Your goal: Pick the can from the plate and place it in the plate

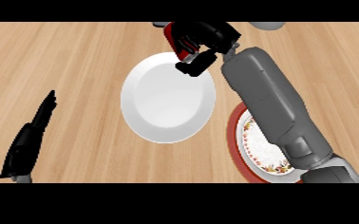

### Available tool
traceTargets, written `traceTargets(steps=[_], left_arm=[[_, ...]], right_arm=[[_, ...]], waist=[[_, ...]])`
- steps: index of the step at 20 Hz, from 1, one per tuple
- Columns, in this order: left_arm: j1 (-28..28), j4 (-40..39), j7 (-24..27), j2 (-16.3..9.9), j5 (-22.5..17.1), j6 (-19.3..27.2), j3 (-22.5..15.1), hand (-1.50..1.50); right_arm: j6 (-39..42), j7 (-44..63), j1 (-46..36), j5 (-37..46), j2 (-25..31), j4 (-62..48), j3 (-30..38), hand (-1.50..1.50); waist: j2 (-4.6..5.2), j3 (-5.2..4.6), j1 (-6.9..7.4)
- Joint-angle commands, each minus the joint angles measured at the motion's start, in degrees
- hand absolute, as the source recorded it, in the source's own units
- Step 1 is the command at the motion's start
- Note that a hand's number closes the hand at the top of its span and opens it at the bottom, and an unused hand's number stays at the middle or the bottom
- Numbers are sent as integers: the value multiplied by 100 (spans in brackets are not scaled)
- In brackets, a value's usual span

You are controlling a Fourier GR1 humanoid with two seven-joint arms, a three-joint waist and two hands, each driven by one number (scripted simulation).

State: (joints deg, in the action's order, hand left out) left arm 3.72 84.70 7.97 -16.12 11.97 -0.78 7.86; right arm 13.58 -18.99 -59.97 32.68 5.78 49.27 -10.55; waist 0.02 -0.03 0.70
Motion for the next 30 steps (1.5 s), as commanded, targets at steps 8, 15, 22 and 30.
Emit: traceTargets(steps=[8, 15, 22, 30], left_arm=[[-88, -43, 97, -22, 32, -118, 60, 0], [-425, 49, -323, 83, 74, -105, -26, 0], [-357, -288, 173, 250, 241, 43, -113, 0], [-97, -17, 118, 187, 234, -17, -69, 0]], right_arm=[[-727, 371, 9, -442, -572, -1001, -1519, 150], [-1447, 1167, 66, -1697, -577, -1536, -2003, -150], [-1830, 574, 223, -2847, -577, -1227, -1694, -150], [-1746, 307, -315, -3568, -85, -2185, -134, -150]], waist=[[32, 0, 135], [59, 1, 239], [68, 1, 194], [78, 4, 130]])
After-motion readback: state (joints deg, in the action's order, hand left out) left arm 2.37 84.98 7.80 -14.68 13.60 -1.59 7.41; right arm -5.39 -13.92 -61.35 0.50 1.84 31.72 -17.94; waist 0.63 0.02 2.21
